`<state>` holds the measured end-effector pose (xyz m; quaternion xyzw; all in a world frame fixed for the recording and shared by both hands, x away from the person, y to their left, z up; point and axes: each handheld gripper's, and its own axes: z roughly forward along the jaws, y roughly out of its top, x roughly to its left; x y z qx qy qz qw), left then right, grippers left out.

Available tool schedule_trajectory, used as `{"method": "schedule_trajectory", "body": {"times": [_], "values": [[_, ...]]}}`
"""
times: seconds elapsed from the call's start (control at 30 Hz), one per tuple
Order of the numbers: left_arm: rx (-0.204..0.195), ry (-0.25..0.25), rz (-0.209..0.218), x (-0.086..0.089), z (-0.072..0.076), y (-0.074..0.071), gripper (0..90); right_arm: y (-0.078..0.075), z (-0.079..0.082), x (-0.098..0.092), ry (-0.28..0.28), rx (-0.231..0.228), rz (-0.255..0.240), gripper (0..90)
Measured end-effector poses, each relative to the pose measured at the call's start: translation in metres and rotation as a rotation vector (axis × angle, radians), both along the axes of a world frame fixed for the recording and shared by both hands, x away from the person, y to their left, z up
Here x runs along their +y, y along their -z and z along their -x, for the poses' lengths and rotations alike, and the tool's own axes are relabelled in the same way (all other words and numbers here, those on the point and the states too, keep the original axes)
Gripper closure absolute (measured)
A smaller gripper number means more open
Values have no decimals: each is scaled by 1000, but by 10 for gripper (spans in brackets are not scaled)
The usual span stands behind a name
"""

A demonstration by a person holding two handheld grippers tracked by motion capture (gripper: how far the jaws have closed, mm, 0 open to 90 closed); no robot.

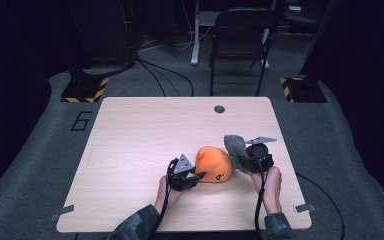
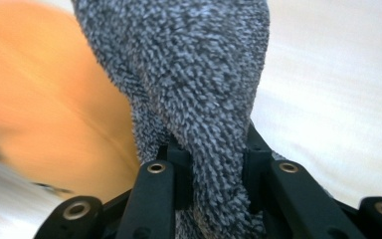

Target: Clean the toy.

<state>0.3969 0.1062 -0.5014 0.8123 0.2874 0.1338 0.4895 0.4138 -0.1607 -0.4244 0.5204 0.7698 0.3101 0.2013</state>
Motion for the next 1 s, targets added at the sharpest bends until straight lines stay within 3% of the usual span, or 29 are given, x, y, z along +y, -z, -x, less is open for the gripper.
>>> {"method": "schedule_trajectory", "body": {"times": [0.13, 0.2, 0.33, 0.4, 0.47, 0.63, 0.77, 1.0], "values": [[-2, 3, -5, 0, 0, 0, 683, -26, 14, 14, -51, -103, -27, 734], [-2, 3, -4, 0, 0, 0, 683, -31, 18, 24, -85, -129, -26, 736], [-1, 2, -5, 0, -1, 0, 679, -20, 14, 38, -115, -97, -8, 746], [6, 3, -4, 1, -2, 1, 670, -4, 8, 42, -115, -55, 17, 753], [9, 6, 2, 2, -3, 2, 659, 4, 5, 40, -114, -46, 18, 757], [6, 34, 6, 5, -5, 3, 600, 8, 5, 38, -116, -48, 15, 759], [15, 43, 7, 7, -8, 3, 492, 10, 4, 38, -119, -35, 16, 760], [-8, 1, -22, 12, -3, 2, 359, 12, 4, 36, -115, -32, 22, 761]]}}
